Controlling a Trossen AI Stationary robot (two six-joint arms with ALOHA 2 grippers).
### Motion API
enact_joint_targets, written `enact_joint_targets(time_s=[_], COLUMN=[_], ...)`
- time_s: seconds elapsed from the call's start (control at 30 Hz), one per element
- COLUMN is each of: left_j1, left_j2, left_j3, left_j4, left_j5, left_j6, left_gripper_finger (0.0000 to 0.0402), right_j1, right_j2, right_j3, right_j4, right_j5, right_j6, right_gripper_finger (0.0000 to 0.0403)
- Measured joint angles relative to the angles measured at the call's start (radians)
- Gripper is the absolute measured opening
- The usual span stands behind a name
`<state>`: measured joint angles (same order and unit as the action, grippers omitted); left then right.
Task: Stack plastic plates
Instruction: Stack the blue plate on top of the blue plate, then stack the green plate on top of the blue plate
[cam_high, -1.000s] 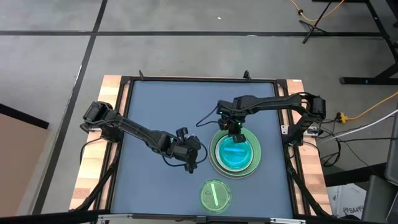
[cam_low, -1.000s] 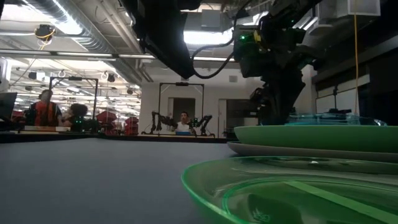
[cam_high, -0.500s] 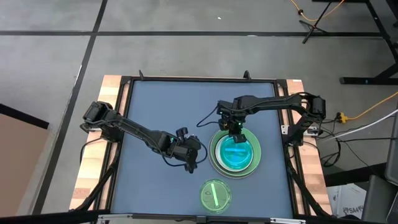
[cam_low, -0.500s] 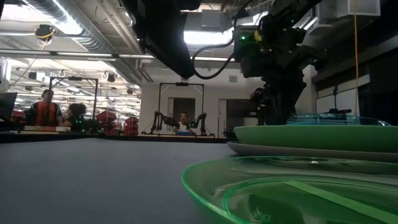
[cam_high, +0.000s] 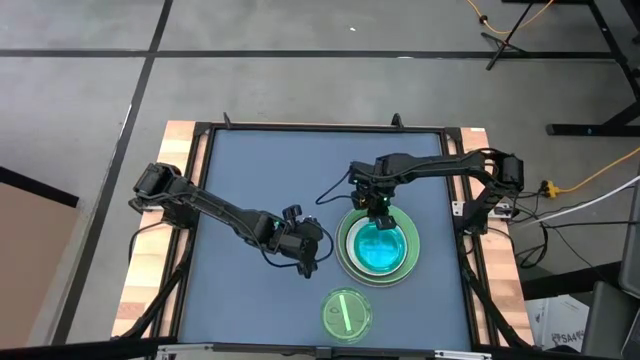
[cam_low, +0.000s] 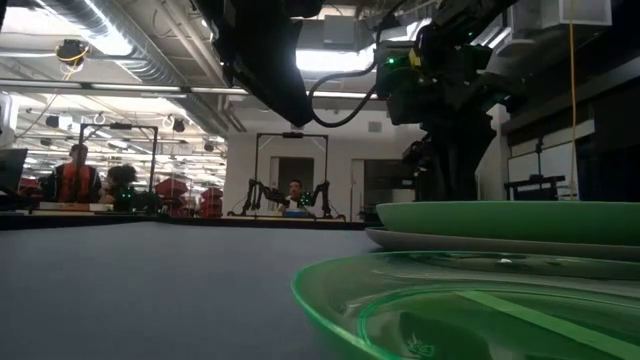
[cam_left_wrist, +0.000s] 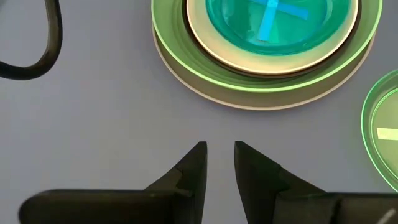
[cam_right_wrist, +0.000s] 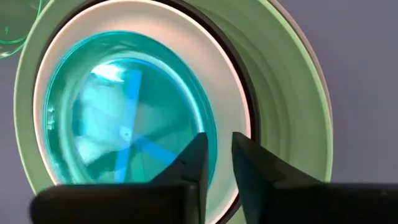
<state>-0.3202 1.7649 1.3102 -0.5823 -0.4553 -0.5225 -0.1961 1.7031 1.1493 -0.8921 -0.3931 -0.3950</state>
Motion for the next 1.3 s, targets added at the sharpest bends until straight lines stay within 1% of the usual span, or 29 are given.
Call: enact_joint_targets(time_s=[0.17, 0.47, 0.63, 0.83, 1.07, 1.2, 1.3], left_j1=[0.000, 0.000, 0.000, 0.000, -0.016, -0.042, -0.062], left_j2=[0.000, 0.000, 0.000, 0.000, 0.000, 0.000, 0.011], left_j3=[0.000, 0.000, 0.000, 0.000, 0.000, 0.000, 0.001], left_j4=[0.000, 0.000, 0.000, 0.000, 0.000, 0.002, 0.030], left_j5=[0.000, 0.001, 0.007, 0.052, 0.116, 0.127, 0.128], left_j6=[0.000, -0.062, -0.131, -0.257, -0.487, -0.624, -0.690], left_gripper_finger=[0.0073, 0.0073, 0.0073, 0.0073, 0.0073, 0.0073, 0.0073], right_j1=[0.000, 0.000, 0.000, 0.000, 0.000, 0.000, -0.001], right_j2=[0.000, 0.000, 0.000, 0.000, 0.000, -0.030, -0.073], right_j3=[0.000, 0.000, 0.000, 0.000, 0.001, 0.001, 0.001], right_j4=[0.000, 0.000, 0.000, 0.000, -0.007, -0.041, -0.062], right_j5=[-0.015, -0.016, 0.003, 0.058, 0.107, 0.157, 0.174], right_j6=[0.001, 0.001, 0.001, 0.001, -0.001, -0.010, -0.036], right_gripper_finger=[0.0086, 0.0087, 0.0087, 0.0087, 0.0087, 0.0087, 0.0087])
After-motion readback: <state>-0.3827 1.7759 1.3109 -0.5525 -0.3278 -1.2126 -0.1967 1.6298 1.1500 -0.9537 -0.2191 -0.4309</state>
